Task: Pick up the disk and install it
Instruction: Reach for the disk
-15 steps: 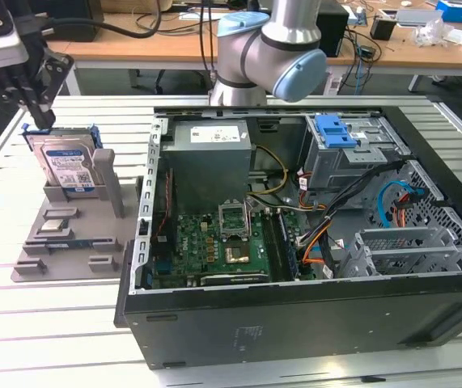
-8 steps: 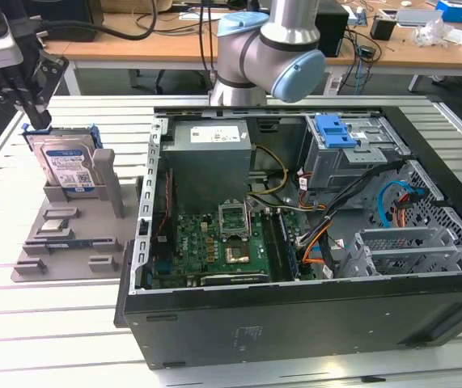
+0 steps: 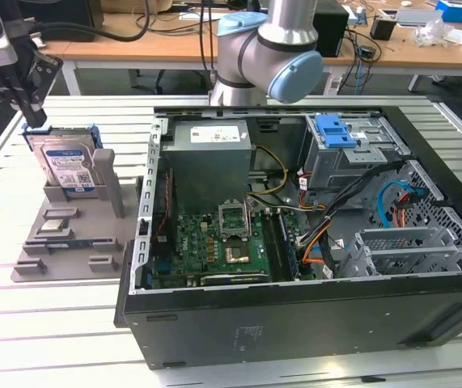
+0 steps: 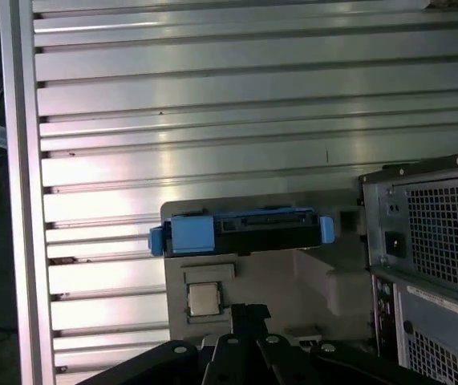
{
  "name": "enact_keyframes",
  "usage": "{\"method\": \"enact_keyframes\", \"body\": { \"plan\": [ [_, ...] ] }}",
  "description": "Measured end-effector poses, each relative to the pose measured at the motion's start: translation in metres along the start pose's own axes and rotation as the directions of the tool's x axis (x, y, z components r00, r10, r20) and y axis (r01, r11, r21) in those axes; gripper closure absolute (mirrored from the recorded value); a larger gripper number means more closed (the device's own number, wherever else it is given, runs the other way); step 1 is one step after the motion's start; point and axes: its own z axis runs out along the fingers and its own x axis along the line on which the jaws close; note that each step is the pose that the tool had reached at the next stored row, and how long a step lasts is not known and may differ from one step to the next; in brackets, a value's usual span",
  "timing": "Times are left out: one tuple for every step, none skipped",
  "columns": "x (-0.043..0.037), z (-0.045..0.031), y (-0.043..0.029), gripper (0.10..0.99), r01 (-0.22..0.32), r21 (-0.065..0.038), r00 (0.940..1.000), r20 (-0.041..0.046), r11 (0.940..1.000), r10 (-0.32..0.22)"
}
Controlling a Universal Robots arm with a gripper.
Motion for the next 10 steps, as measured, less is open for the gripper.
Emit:
{"method": "enact_keyframes", "body": {
  "plan": [
    [0.0038,0.0008,0.0013,0.980,0.000,0.001,1.0000,0.0000,1.0000,0.000],
    [0.0067,0.0015,0.0020,0.980,0.000,0.001,1.0000,0.0001,1.0000,0.000],
    [0.0109,0.0022,0.0029,0.980,0.000,0.002,1.0000,0.0001,1.0000,0.000],
    [0.0132,0.0026,0.0032,0.980,0.000,0.003,1.0000,0.0002,1.0000,0.000],
    [0.0134,0.0027,0.0032,0.980,0.000,0.003,1.0000,0.0003,1.0000,0.000],
    [0.0133,0.0027,0.0032,0.980,0.000,0.003,1.0000,0.0002,1.0000,0.000],
    [0.0133,0.0027,0.0032,0.980,0.000,0.003,1.0000,0.0002,1.0000,0.000],
    [0.0133,0.0027,0.0032,0.980,0.000,0.003,1.0000,0.0002,1.0000,0.000],
    [0.0134,0.0027,0.0032,0.980,0.000,0.003,1.0000,0.0001,1.0000,0.000],
    [0.0134,0.0027,0.0032,0.980,0.000,0.003,1.0000,0.0001,1.0000,0.000]
  ]
}}
